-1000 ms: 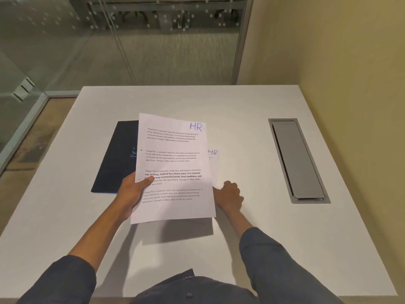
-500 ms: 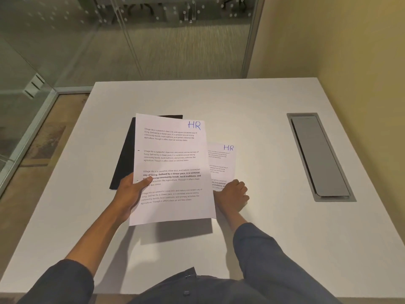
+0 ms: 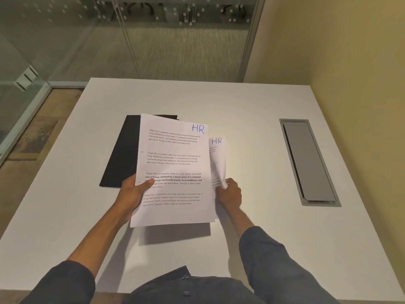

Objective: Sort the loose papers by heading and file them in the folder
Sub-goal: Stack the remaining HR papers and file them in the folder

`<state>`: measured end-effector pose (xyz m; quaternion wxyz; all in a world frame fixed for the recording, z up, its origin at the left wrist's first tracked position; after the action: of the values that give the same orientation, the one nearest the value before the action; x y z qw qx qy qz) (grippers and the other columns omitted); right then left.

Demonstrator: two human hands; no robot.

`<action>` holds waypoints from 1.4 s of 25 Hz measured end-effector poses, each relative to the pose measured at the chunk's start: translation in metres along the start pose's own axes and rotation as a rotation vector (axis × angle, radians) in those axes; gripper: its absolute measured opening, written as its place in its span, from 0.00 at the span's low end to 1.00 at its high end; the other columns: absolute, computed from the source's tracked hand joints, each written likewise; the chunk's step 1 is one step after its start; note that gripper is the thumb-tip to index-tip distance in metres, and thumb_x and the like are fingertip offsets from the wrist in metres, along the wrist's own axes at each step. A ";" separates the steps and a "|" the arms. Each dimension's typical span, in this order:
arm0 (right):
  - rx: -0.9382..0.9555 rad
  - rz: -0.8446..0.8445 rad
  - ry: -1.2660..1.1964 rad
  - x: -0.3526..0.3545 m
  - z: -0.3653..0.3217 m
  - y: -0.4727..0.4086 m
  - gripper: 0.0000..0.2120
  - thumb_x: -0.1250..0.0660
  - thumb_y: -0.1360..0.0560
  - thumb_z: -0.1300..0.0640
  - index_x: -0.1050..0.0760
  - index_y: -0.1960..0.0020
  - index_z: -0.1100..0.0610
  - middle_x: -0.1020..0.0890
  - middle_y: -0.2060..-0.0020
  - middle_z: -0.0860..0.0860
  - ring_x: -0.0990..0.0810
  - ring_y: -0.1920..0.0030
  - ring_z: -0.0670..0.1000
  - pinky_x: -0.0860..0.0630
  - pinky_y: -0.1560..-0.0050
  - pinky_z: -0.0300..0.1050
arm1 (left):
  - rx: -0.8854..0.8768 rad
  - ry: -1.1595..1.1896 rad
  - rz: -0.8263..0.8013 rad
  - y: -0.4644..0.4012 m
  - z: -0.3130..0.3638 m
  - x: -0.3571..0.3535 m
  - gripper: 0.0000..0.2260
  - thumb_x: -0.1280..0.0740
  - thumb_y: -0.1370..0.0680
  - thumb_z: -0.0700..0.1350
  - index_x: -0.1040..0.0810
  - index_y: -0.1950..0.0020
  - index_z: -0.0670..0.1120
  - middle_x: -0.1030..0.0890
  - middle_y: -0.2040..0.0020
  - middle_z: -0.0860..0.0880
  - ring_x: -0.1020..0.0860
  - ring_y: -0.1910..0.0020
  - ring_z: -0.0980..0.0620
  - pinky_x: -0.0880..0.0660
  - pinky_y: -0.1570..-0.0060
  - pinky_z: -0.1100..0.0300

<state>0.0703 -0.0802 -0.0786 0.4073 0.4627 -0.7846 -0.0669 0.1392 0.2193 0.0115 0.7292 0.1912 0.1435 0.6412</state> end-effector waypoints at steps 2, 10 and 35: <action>0.052 0.048 -0.043 0.028 -0.001 0.000 0.18 0.35 0.22 0.57 0.30 0.33 0.60 0.21 0.43 0.56 0.21 0.45 0.59 0.32 0.54 0.41 | 0.003 -0.005 0.000 0.001 0.000 -0.009 0.11 0.35 0.21 0.38 0.22 0.41 0.50 0.16 0.47 0.51 0.17 0.50 0.48 0.21 0.51 0.50; 0.278 0.197 -0.316 0.162 0.006 0.000 0.12 0.32 0.22 0.59 0.26 0.39 0.56 0.20 0.48 0.50 0.22 0.49 0.50 0.28 0.50 0.39 | -0.012 0.015 -0.022 -0.004 0.012 -0.053 0.13 0.35 0.21 0.36 0.23 0.39 0.47 0.16 0.47 0.50 0.17 0.50 0.47 0.21 0.53 0.52; 0.209 -0.133 -0.652 0.225 0.031 0.010 0.12 0.30 0.23 0.62 0.25 0.42 0.54 0.15 0.54 0.49 0.14 0.58 0.46 0.22 0.63 0.33 | -0.106 0.015 -0.219 0.057 0.029 -0.228 0.09 0.33 0.22 0.37 0.20 0.44 0.45 0.15 0.51 0.45 0.16 0.52 0.44 0.19 0.60 0.54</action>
<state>-0.0117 -0.2585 0.0357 0.0803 0.5063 -0.8442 -0.1569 0.0708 -0.0029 0.0554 0.8030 0.1306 0.1348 0.5657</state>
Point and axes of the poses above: each hand's wrist, its own y-axis away from the middle knuckle, its own x-axis out of the back of the hand, z = x × y, the point moved 9 cm from there along -y, towards the middle knuckle
